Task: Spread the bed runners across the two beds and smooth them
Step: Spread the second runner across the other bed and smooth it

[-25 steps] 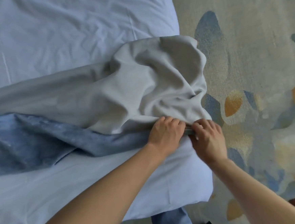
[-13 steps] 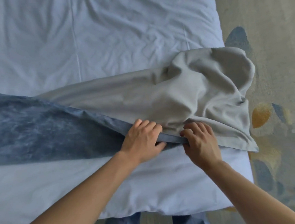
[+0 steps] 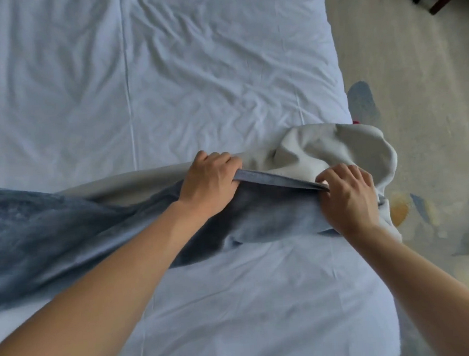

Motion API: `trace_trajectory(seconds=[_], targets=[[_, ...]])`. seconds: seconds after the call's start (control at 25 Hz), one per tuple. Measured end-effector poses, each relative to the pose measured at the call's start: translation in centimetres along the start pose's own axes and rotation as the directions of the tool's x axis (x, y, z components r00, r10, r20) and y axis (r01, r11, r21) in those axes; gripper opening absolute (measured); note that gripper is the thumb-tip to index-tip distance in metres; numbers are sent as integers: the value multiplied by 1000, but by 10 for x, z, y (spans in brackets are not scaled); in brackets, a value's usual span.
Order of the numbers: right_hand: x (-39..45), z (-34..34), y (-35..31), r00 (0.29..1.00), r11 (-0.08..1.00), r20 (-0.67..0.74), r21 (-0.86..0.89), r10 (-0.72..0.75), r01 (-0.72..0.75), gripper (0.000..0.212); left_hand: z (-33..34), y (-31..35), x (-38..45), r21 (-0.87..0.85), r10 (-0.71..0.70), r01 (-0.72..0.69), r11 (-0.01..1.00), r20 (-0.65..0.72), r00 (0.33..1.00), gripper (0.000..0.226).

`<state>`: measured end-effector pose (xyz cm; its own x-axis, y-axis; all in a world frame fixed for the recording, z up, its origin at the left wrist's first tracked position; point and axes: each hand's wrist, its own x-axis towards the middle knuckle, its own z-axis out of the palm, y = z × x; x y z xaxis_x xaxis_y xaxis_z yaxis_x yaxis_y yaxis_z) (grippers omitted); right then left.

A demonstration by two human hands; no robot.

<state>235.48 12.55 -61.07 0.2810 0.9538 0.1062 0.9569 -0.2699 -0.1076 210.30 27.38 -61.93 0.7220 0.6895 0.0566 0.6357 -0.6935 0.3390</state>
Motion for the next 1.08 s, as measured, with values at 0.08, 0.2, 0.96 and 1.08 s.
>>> trace_trajectory(seconds=[0.08, 0.2, 0.96, 1.08], targets=[[20, 4, 13, 999, 999, 21, -26, 30, -29, 26, 1, -18, 22, 23, -28, 27, 999, 30, 999, 8], [47, 12, 35, 992, 992, 80, -96, 94, -86, 24, -2, -39, 52, 50, -54, 53, 997, 26, 998, 9], [281, 81, 62, 987, 992, 130, -96, 91, -79, 27, 14, -161, 185, 193, -382, 377, 906, -12, 924, 14], [265, 69, 79, 979, 993, 165, -45, 119, -113, 34, 30, -109, 207, 91, -290, 289, 953, 0, 957, 20]])
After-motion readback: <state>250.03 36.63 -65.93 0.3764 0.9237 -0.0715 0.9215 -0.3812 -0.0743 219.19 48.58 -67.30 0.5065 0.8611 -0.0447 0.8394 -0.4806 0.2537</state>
